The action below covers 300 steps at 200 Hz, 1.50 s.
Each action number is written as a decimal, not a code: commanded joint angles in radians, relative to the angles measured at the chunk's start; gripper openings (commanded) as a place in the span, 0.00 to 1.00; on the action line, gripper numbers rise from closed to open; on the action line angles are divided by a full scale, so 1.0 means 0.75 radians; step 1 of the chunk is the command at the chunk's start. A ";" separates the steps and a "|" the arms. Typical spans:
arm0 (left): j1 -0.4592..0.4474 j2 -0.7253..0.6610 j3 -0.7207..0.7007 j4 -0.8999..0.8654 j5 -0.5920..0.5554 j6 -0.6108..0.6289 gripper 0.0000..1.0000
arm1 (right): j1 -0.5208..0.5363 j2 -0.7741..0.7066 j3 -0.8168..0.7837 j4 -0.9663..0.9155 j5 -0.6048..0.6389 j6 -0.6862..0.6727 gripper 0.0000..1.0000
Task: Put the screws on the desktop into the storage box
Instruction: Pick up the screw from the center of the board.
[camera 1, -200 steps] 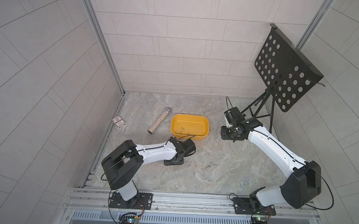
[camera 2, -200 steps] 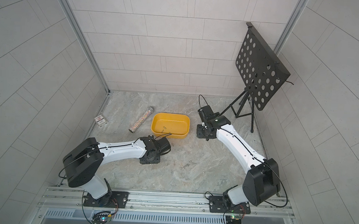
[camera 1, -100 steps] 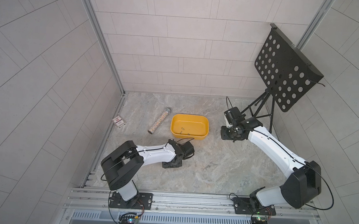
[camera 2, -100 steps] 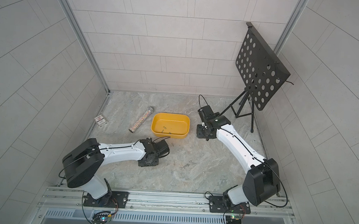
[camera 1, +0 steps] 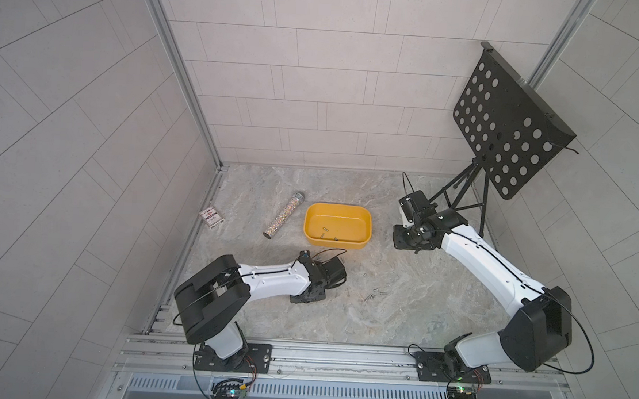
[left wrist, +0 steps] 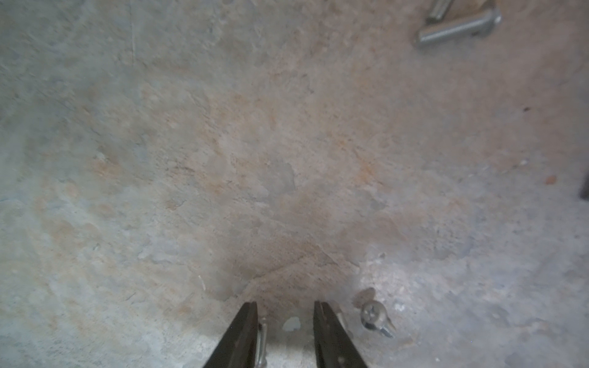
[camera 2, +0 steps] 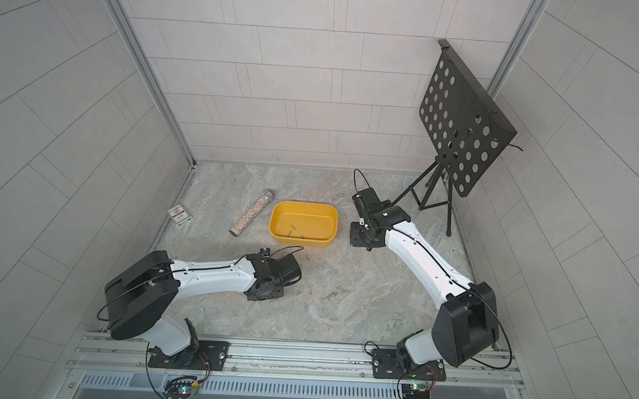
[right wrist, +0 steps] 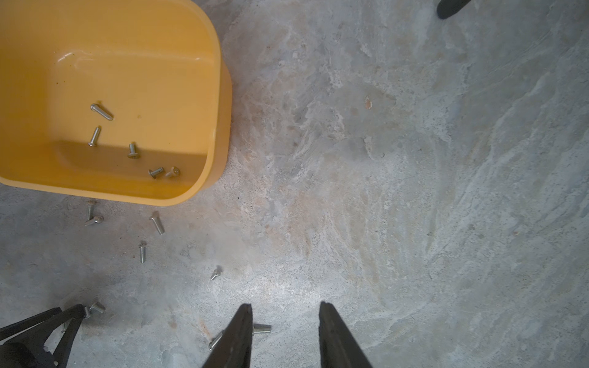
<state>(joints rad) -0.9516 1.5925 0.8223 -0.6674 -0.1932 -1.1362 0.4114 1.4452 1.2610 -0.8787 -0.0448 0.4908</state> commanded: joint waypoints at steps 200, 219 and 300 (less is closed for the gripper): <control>-0.022 -0.002 -0.180 -0.052 0.108 -0.029 0.10 | -0.002 -0.025 0.006 -0.029 -0.021 0.014 0.36; -0.022 -0.002 -0.176 -0.056 0.108 -0.025 0.08 | -0.003 -0.027 0.008 -0.031 -0.018 0.012 0.36; -0.028 -0.153 0.049 -0.329 -0.007 0.052 0.04 | -0.003 -0.015 0.033 -0.037 -0.022 0.010 0.35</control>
<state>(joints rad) -0.9691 1.5238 0.7860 -0.7547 -0.1726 -1.1316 0.4114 1.4452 1.2621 -0.8829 -0.0643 0.4953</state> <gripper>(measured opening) 0.068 0.350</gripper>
